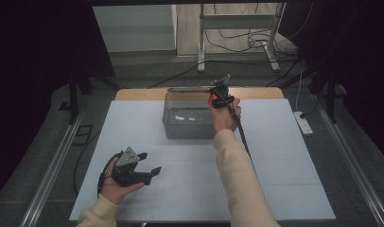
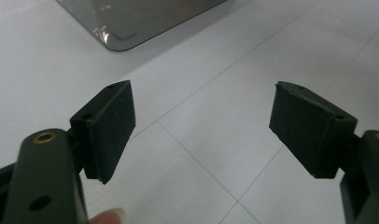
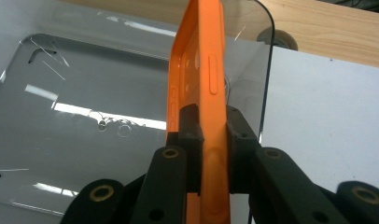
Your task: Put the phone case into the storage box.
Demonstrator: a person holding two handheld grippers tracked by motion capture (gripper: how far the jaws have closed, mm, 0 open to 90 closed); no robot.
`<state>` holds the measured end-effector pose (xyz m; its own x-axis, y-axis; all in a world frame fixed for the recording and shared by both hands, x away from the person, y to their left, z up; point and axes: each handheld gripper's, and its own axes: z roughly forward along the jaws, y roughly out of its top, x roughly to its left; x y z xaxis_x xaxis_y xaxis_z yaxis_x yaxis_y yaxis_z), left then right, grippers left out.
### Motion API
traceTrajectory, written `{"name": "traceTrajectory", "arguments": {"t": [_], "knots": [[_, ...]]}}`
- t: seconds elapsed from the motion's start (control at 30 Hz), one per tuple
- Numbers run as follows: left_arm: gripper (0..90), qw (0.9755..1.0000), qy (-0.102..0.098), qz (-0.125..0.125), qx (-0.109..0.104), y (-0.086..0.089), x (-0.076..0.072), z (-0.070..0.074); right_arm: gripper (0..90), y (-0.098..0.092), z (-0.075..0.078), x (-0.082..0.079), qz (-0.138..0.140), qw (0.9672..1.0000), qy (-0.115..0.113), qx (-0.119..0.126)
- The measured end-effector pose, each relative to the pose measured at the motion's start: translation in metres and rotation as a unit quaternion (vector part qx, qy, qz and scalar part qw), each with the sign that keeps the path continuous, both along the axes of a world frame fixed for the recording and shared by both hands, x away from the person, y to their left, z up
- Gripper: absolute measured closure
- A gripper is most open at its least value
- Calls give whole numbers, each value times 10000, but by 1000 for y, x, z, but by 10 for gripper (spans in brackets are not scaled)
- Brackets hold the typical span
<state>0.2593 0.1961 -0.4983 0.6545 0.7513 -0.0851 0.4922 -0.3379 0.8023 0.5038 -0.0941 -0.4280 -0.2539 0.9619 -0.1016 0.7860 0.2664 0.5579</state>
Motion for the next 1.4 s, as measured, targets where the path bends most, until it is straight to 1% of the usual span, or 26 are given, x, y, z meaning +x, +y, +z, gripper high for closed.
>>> {"name": "traceTrajectory", "arguments": {"t": [0.5,1.4], "knots": [[221,10000,-3,-2,-12,0,0,0,800,4,-4,-1,-65,9999,-24,-132],[221,10000,7,-11,-9,0,0,0,799,1,-12,1,-132,9997,20,-220]]}}
